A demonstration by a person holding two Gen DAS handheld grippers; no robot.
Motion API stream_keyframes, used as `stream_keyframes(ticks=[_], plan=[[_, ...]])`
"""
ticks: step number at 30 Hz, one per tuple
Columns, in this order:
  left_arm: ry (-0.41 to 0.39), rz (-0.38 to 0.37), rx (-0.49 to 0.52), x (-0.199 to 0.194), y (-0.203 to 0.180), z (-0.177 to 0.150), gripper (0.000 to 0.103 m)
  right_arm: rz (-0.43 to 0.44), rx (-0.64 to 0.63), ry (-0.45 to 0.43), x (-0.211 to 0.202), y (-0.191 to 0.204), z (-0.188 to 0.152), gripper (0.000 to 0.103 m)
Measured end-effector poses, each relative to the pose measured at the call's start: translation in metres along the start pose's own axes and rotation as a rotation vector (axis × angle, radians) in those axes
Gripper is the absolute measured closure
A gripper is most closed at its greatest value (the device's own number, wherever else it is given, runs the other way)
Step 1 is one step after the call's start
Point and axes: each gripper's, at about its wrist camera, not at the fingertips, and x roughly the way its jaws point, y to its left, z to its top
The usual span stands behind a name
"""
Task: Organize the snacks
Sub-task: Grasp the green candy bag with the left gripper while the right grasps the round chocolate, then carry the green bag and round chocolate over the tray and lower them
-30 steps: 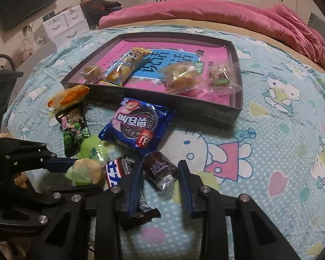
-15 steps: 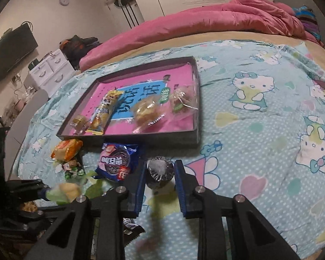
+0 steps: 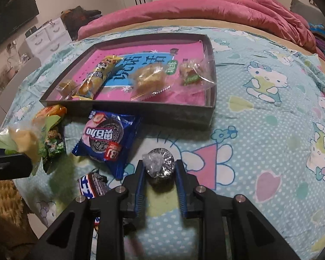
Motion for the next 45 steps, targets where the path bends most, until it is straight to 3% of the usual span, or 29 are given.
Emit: stream_keyframes(ticks=[17,31,45], plan=[[-0.124,0.008,-0.058,-0.044,0.020,0.022,0.065,0.057,0.045,-0.201,-0.050,0.002,0.021,0.076],[-0.220,0.076,-0.142,-0.068,0.060,0.043,0.065,0.063,0.026,-0.272,-0.062,0.008,0.038,0.076],[-0.258,0.108,-0.151,-0.064,0.071,0.065,0.065,0.064,0.038,-0.301,-0.061,0.002,0.050,0.076]])
